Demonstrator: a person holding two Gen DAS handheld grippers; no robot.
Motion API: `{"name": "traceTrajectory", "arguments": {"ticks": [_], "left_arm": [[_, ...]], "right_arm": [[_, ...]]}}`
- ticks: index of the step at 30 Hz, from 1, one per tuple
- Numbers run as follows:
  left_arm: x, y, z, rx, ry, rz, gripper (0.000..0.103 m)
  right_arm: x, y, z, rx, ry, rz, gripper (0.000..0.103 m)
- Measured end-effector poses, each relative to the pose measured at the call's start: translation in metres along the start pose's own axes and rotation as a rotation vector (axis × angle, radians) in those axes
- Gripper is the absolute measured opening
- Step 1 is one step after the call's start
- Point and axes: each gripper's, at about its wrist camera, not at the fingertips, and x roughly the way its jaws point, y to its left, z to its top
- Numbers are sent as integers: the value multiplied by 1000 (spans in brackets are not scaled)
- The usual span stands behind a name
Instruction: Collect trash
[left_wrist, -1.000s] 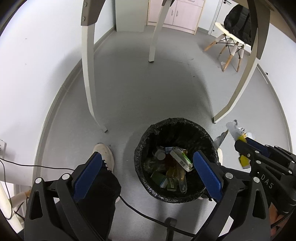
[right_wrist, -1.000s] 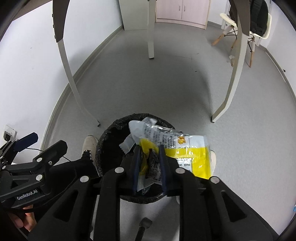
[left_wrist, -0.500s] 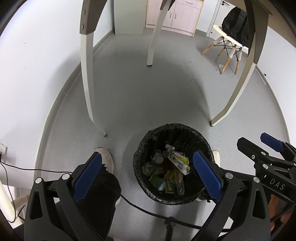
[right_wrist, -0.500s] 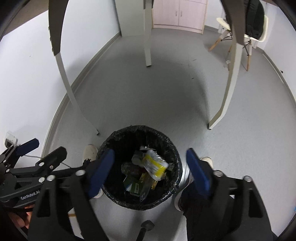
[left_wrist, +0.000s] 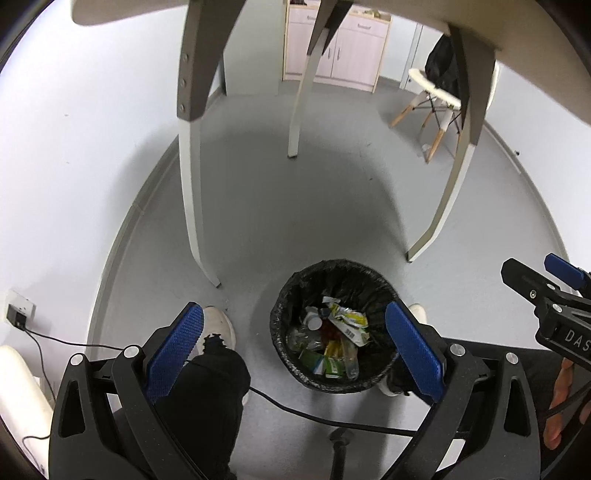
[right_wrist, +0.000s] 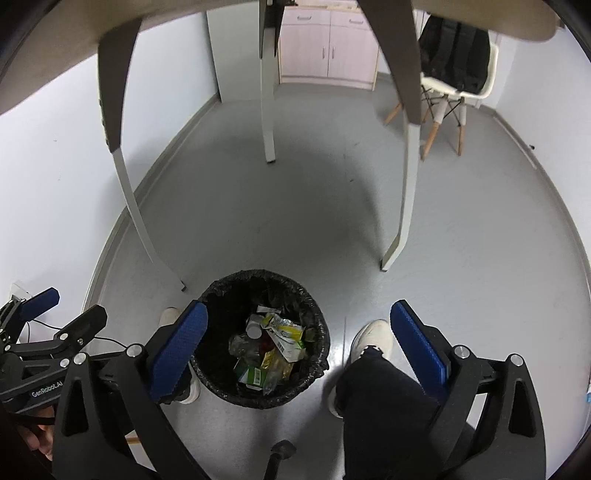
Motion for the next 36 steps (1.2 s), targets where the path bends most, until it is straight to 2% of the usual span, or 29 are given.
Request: {"name": "traceTrajectory", "arguments": {"ticks": [10, 14, 18, 25, 36], "left_arm": [[-110, -12, 17, 4, -138, -33, 97], [-157, -18, 14, 11, -203, -48, 97], [-189, -23, 4, 11, -227, -76, 97], [-226, -28, -11, 36, -269, -84, 97], [-241, -34, -21, 55, -298, -79, 97]], "right_arm": [[-104, 5, 14, -11, -127, -13, 95], [-146, 3, 14, 6, -176, -12, 95], [-186, 3, 7, 12, -223, -12, 95], [-242, 7, -18, 6, -290, -25, 95], [-278, 4, -23, 25, -333, -17, 95]]}}
